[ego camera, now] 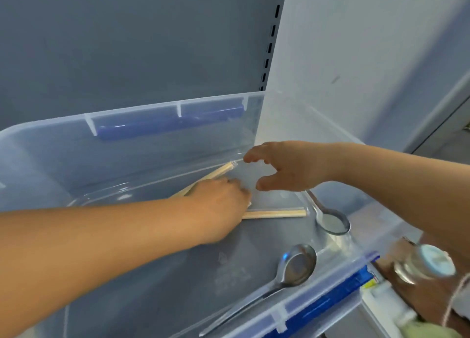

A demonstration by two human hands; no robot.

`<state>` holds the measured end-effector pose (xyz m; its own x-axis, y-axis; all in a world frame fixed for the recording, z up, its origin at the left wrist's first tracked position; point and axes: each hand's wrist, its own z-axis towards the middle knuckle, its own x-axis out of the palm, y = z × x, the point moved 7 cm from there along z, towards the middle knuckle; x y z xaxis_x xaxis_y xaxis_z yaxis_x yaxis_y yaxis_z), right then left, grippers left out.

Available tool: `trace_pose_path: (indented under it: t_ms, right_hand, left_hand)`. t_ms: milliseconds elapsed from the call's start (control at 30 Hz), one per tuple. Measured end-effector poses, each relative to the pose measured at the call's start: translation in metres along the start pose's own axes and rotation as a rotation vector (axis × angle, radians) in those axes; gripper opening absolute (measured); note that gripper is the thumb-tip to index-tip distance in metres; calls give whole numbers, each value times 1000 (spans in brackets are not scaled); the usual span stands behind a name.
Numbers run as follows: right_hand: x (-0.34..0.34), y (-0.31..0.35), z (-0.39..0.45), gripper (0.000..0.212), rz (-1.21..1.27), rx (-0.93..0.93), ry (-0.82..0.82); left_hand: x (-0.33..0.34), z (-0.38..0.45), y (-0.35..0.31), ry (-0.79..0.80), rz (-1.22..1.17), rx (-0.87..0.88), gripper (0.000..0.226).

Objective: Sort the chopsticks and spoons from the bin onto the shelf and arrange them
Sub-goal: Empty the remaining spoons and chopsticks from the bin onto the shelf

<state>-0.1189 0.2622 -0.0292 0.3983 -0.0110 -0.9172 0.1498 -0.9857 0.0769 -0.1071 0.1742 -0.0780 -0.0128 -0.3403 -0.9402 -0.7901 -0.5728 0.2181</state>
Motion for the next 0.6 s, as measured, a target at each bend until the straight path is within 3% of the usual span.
trace_pose_path:
  t_ms: [167,400,500,600]
  right_hand:
    - [12,-18,6,76,-113,38,142]
    - [29,-31,9,85,-171,39,256]
    - [28,-35,8,85,-175,51,246]
    - [31,-36,7,84,-213,47,234]
  left_hand:
    - [-7,-2,11,1,-27,-109,22]
    - [-31,-19,-61,-26,-382,181,58]
    - [-29,-4,-76,-86,-352,231,50]
    - [-24,10,-76,-130,-380,270,23]
